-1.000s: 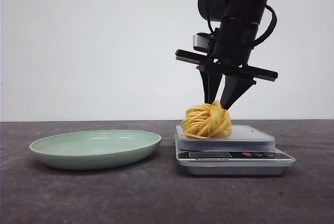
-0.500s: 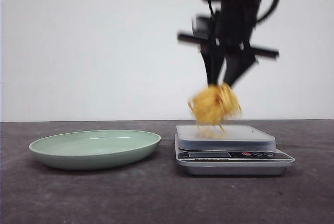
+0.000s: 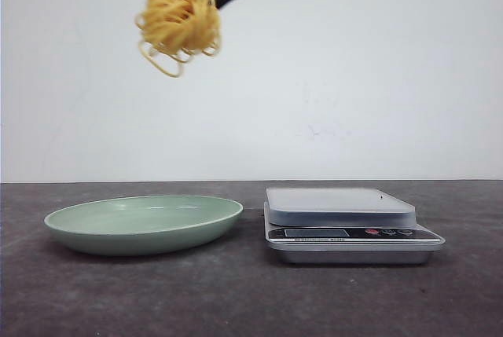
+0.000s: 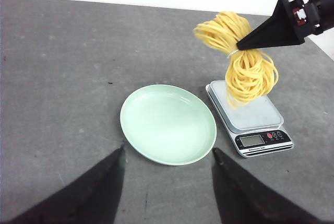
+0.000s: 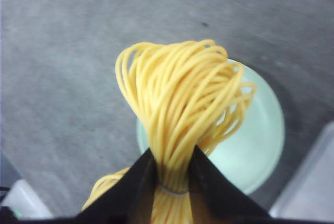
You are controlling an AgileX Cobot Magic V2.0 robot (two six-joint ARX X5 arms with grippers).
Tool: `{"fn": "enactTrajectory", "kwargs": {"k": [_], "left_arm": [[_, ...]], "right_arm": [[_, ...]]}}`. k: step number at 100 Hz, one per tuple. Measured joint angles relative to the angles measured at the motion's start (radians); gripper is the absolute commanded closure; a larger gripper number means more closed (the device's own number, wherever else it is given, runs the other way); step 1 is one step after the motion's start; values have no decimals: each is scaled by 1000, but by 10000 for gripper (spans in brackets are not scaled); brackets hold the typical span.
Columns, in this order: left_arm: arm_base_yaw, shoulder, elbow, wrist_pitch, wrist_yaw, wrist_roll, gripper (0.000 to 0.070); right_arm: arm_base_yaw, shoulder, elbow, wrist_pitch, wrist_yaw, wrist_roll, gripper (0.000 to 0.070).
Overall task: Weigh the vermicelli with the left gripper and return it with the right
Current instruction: 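Lift the bundle with the right gripper and carry it toward the plate, then lower the bundle onto the green plate and open the right gripper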
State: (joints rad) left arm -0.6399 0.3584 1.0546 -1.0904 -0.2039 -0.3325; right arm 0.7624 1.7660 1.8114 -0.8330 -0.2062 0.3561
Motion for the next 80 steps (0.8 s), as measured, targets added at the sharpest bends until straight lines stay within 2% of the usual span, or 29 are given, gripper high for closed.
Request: {"fn": "enactTrajectory", "kwargs": {"k": [23, 46, 80], "left_arm": [[0, 0, 0, 0, 0, 0, 388], [0, 0, 0, 0, 0, 0, 388], [0, 0, 0, 0, 0, -1, 388]], "right_arm": [[7, 63, 0, 113, -3, 63, 700], [-10, 182, 0, 113, -52, 90, 700], [-14, 359, 0, 122, -53, 124, 700]]}}
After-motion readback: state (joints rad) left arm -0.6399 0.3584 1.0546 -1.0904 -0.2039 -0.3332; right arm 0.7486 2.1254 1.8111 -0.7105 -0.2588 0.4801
